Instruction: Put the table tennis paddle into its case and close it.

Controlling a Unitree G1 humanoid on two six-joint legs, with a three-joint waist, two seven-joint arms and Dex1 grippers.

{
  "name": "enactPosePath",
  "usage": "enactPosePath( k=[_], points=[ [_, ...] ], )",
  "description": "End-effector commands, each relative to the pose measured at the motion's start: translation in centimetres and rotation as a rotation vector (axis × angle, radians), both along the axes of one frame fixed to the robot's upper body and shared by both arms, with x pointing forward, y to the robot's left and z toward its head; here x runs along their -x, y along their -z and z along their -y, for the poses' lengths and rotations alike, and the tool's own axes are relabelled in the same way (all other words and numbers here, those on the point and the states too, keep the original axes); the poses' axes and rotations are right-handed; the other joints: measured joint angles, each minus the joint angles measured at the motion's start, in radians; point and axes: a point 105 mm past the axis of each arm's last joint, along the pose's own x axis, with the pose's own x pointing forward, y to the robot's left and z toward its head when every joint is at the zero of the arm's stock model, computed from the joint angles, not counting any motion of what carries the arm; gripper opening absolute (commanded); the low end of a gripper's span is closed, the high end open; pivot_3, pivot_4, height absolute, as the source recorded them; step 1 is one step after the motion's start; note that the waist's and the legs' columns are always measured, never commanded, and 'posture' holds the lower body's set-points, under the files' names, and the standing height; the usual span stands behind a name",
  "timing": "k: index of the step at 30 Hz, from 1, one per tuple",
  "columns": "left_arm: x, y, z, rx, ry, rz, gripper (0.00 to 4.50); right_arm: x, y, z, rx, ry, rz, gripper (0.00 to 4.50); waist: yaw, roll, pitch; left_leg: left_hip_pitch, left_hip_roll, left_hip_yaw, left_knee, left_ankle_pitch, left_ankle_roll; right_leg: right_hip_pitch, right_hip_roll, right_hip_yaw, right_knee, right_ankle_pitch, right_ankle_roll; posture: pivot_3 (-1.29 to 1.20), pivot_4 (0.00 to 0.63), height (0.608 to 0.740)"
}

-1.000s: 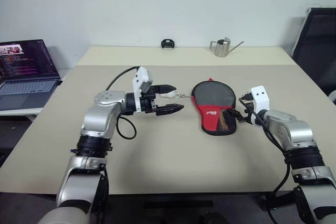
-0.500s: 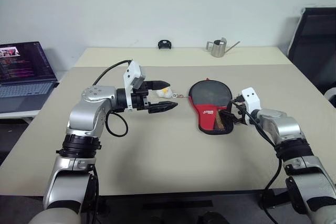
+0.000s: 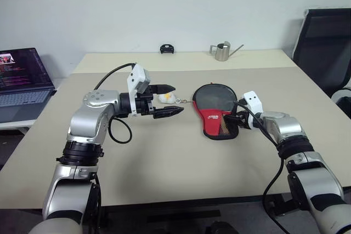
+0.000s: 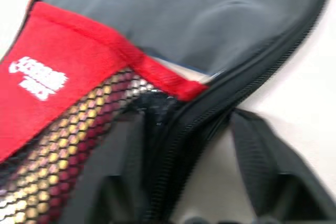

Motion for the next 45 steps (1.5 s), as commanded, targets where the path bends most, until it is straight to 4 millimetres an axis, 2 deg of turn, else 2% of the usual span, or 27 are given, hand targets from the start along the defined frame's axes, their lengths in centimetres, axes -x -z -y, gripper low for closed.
enactPosePath(
  k=[1,4,7,12,17,23,26,27,30,38,45],
  points=[
    [0.5,-1.4,-0.8,-0.005,-0.012,0.071,4.5,1.0,2.7,-0.8,0.019,-0.016,-0.099,1.48,0.0,0.0,0.0,0.001,0.0,0.0,0.0,0.0,0.0,0.002,0.0,-0.001,0.0,0.0,0.0,0.0,0.15,0.74],
    [0.6,-1.1,-1.4,-0.015,-0.026,0.063,4.5,1.0,2.6,-1.3,0.008,-0.018,-0.101,0.62,0.0,0.0,0.0,0.007,0.0,-0.001,-0.001,0.0,0.0,0.008,0.0,-0.001,-0.001,0.0,0.0,0.0,0.15,0.74],
    [0.8,-0.6,-2.0,-0.03,-0.041,0.049,4.5,1.0,2.5,-1.6,-0.006,-0.016,-0.1,0.01,0.0,0.0,0.0,0.01,0.0,-0.001,-0.002,0.0,0.0,0.01,0.0,0.0,-0.001,0.0,-0.001,0.0,0.15,0.74],
    [1.3,0.3,-3.0,-0.055,-0.053,0.015,4.5,1.0,2.0,-2.0,-0.049,0.004,-0.097,0.01,-0.002,0.0,0.0,0.01,0.001,-0.001,-0.003,0.0,0.0,0.009,0.001,0.0,-0.001,-0.001,-0.001,0.0,0.15,0.74],
    [2.4,1.3,-3.5,-0.088,-0.023,-0.036,4.5,1.6,0.5,-2.6,-0.107,0.012,-0.089,0.01,0.0,0.0,0.0,0.009,0.001,-0.001,-0.004,0.0,0.0,0.008,0.001,-0.001,-0.002,-0.001,-0.002,0.0,0.15,0.74],
    [4.0,2.5,-3.9,-0.114,0.02,-0.104,4.5,3.2,-1.9,-3.9,-0.17,-0.022,-0.082,0.01,0.001,0.001,0.001,-0.001,0.002,-0.004,-0.004,0.0,0.0,0.002,0.001,-0.004,-0.007,-0.002,-0.003,0.0,0.15,0.74],
    [5.1,3.3,-3.9,-0.137,0.052,-0.144,4.5,4.7,-2.8,-4.5,-0.194,-0.05,-0.091,0.01,0.001,0.001,0.001,-0.008,0.002,-0.003,-0.004,0.0,0.0,-0.006,0.001,-0.003,-0.006,-0.002,-0.003,0.0,0.15,0.74],
    [5.3,3.5,-3.9,-0.139,0.057,-0.151,4.5,5.1,-3.0,-4.5,-0.196,-0.054,-0.093,0.01,0.002,0.001,0.001,-0.014,0.002,-0.003,-0.004,0.0,0.0,-0.011,0.001,-0.003,-0.006,-0.002,-0.003,0.0,0.15,0.74],
    [6.2,3.8,-3.8,-0.145,0.088,-0.176,4.5,6.2,-3.3,-4.8,-0.208,-0.067,-0.105,0.01,0.004,0.001,0.001,-0.018,0.002,-0.004,-0.003,0.0,0.0,-0.014,0.001,-0.004,-0.007,-0.001,-0.003,0.0,0.15,0.74],
    [8.0,3.9,-3.4,-0.163,0.167,-0.21,4.5,9.0,-3.7,-5.2,-0.239,-0.1,-0.147,0.01,0.01,0.001,0.001,-0.019,0.002,-0.004,-0.004,0.0,0.0,-0.014,0.001,-0.004,-0.008,-0.002,-0.003,0.0,0.15,0.74],
    [9.4,4.6,-2.7,-0.201,0.235,-0.225,4.5,11.5,-3.2,-4.6,-0.247,-0.1,-0.202,0.01,0.012,0.001,0.001,-0.019,0.002,-0.004,-0.004,0.0,0.0,-0.014,0.001,-0.004,-0.008,-0.002,-0.003,0.0,0.15,0.74]
  ],
)
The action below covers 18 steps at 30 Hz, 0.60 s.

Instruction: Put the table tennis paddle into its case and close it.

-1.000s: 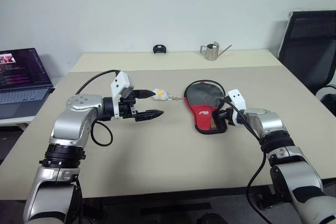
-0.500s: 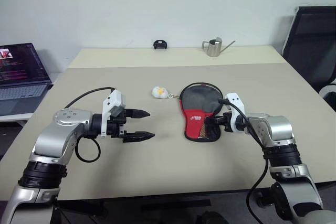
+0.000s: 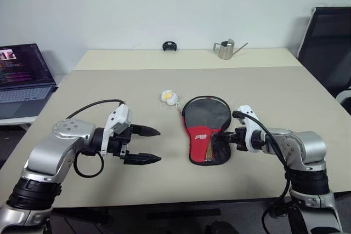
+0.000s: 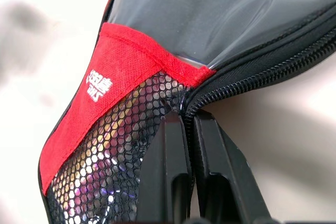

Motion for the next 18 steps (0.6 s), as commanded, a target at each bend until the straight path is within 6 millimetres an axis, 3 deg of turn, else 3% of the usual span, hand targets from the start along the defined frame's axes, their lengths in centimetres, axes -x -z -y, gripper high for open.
enactPosePath(
  k=[1,10,18],
  points=[
    [1.3,-0.4,0.7,-0.012,0.074,0.015,4.5,1.7,-0.8,0.1,-0.021,-0.025,0.012,0.01,0.001,0.0,0.0,0.0,0.0,0.0,0.0,0.0,0.0,0.0,0.0,0.0,0.0,0.0,0.0,0.0,0.15,0.74],
    [2.1,0.0,1.4,-0.022,0.121,0.0,4.5,5.0,1.0,1.1,-0.012,-0.032,-0.051,0.01,0.01,0.0,0.0,0.0,0.0,-0.001,0.0,0.0,0.0,0.001,0.0,-0.001,-0.001,0.0,0.0,0.0,0.15,0.74],
    [2.0,0.0,1.5,-0.024,0.131,-0.003,4.5,6.4,1.6,0.9,-0.033,-0.034,-0.063,0.01,0.012,0.0,0.0,0.001,0.0,-0.001,0.0,0.0,0.0,0.002,0.0,-0.001,-0.002,0.0,0.0,0.0,0.15,0.74]
  ],
)
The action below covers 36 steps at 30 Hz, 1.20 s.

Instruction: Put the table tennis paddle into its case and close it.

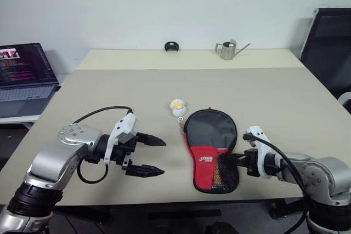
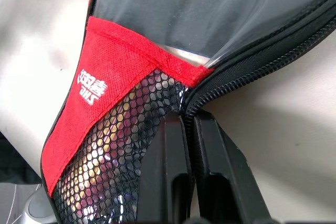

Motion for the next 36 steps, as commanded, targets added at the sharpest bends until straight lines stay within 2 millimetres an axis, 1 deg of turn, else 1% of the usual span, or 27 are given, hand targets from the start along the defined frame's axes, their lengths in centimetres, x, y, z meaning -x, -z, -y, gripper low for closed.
enactPosePath(
  k=[1,6,12,21,24,26,29,32,34,36],
  points=[
    [0.3,-0.9,0.3,-0.002,0.038,0.031,4.5,0.8,-0.4,-0.3,-0.011,-0.03,0.011,0.01,0.0,0.0,0.0,0.0,0.0,0.0,0.0,0.0,0.0,0.0,0.0,0.0,0.0,0.0,0.0,0.0,0.15,0.74],
    [0.2,-0.8,0.3,-0.003,0.037,0.032,4.5,1.2,0.0,0.7,0.016,-0.023,-0.012,0.01,0.004,0.0,0.0,0.0,0.0,0.0,0.0,0.0,0.0,0.001,0.0,0.0,-0.001,0.0,0.0,0.0,0.15,0.74],
    [0.0,-0.9,0.3,-0.005,0.035,0.036,4.5,1.1,0.0,1.3,0.032,-0.012,-0.021,0.01,0.005,0.0,0.0,0.0,0.0,-0.001,0.0,0.0,0.0,0.001,0.0,-0.001,-0.002,0.0,0.0,0.0,0.15,0.74],
    [0.0,-0.7,0.5,-0.003,0.036,0.033,4.5,1.2,0.2,1.0,0.037,-0.014,-0.027,0.01,0.005,0.0,0.0,0.0,0.0,-0.001,0.0,0.0,0.0,0.002,0.0,-0.001,-0.003,0.0,0.0,0.0,0.15,0.74],
    [0.0,-0.7,0.5,0.0,0.036,0.034,4.5,0.9,0.3,1.7,0.05,0.027,-0.026,0.74,0.005,0.0,0.0,0.0,0.0,-0.001,0.0,0.0,0.0,0.002,0.0,-0.001,-0.003,0.0,0.0,0.0,0.15,0.74],
    [0.0,-0.7,0.5,0.0,0.036,0.034,4.5,0.8,0.2,2.1,0.051,0.043,-0.026,1.42,0.005,0.0,0.0,0.0,0.0,-0.001,0.0,0.0,0.0,0.002,0.0,-0.001,-0.003,0.0,0.0,0.0,0.15,0.74],
    [0.0,-0.6,0.6,0.003,0.033,0.033,4.5,1.0,0.2,3.2,0.064,0.086,-0.022,2.48,0.006,0.0,0.0,0.0,0.0,-0.001,0.0,0.0,0.0,0.002,0.0,-0.001,-0.003,0.0,0.0,0.0,0.15,0.74],
    [-0.1,-0.5,0.5,0.007,0.029,0.032,4.5,1.3,-0.7,3.8,0.038,0.089,0.01,3.44,0.006,0.0,0.0,0.0,0.0,-0.001,0.0,0.0,0.0,0.003,0.0,-0.001,-0.003,0.0,0.0,0.0,0.15,0.74],
    [-0.1,-0.5,0.6,0.008,0.027,0.031,4.5,1.5,-1.4,3.8,0.007,0.074,0.038,3.44,0.007,0.0,0.0,0.0,0.0,-0.001,0.0,0.0,0.0,0.003,0.0,-0.001,-0.003,0.0,0.0,0.0,0.15,0.74],
    [-0.2,-0.4,0.7,0.015,0.022,0.031,4.5,2.3,-1.6,3.7,-0.003,0.037,0.036,3.44,0.007,0.0,0.0,0.0,-0.001,-0.001,0.0,0.0,0.0,0.003,0.0,-0.001,-0.003,0.0,0.0,0.0,0.15,0.74]
  ],
)
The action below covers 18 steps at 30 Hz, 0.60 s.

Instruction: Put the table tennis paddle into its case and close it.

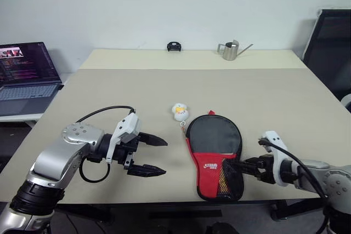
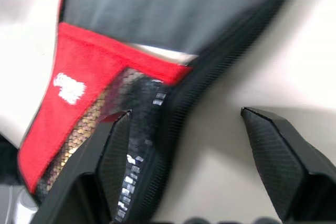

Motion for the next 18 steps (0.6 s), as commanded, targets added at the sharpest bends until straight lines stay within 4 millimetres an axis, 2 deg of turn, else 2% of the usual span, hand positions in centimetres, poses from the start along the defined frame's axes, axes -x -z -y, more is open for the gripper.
enactPosePath(
  k=[1,3,8,11,12,15,18],
  points=[
    [-0.1,-0.4,0.4,0.019,0.008,0.025,4.5,1.2,-1.3,-0.4,-0.028,-0.071,0.046,3.44,0.0,0.0,0.0,0.0,0.0,0.0,0.0,0.0,0.0,0.0,0.0,0.0,0.0,0.0,0.0,0.0,0.15,0.74],
    [-0.3,-0.4,0.6,0.025,-0.004,0.03,4.5,1.5,-1.5,-0.6,-0.032,-0.099,0.058,3.44,0.0,0.0,0.0,0.0,0.001,0.0,0.0,0.0,0.0,0.0,0.001,0.0,0.0,0.0,0.0,0.0,0.15,0.74],
    [-2.0,-0.8,0.5,0.056,-0.097,0.065,4.5,0.7,-3.0,-0.8,-0.025,-0.146,0.15,3.44,-0.001,0.0,0.0,0.001,0.001,0.0,0.001,0.0,0.0,0.0,0.001,0.001,0.001,0.0,0.0,0.0,0.15,0.74],
    [-3.8,-1.2,-0.1,0.068,-0.197,0.119,4.5,-0.1,-5.0,-1.9,-0.075,-0.207,0.247,4.02,-0.002,0.0,0.0,0.001,0.001,0.0,0.001,0.0,0.0,0.0,0.002,0.001,0.001,0.0,0.0,0.0,0.15,0.74],
    [-4.3,-1.4,-0.3,0.071,-0.231,0.138,4.5,-0.4,-5.5,-2.2,-0.074,-0.222,0.28,4.4,-0.002,0.0,0.0,0.001,0.001,0.0,0.001,0.0,0.0,0.0,0.002,0.001,0.001,0.0,0.0,0.0,0.15,0.74],
    [-5.5,-1.6,-0.9,0.073,-0.301,0.18,4.5,-1.2,-6.1,-3.3,-0.028,-0.274,0.365,4.46,-0.001,0.0,0.0,0.001,0.001,0.0,0.001,0.0,0.0,0.0,0.002,0.001,0.001,0.0,0.0,0.0,0.15,0.74],
    [-7.1,-1.7,-1.7,0.06,-0.386,0.239,4.5,-1.7,-5.9,-5.5,0.011,-0.361,0.418,4.46,-0.001,0.0,0.0,0.0,0.001,0.0,0.0,0.0,0.0,0.0,0.002,0.0,0.0,0.0,0.0,0.0,0.15,0.74]
  ],
)
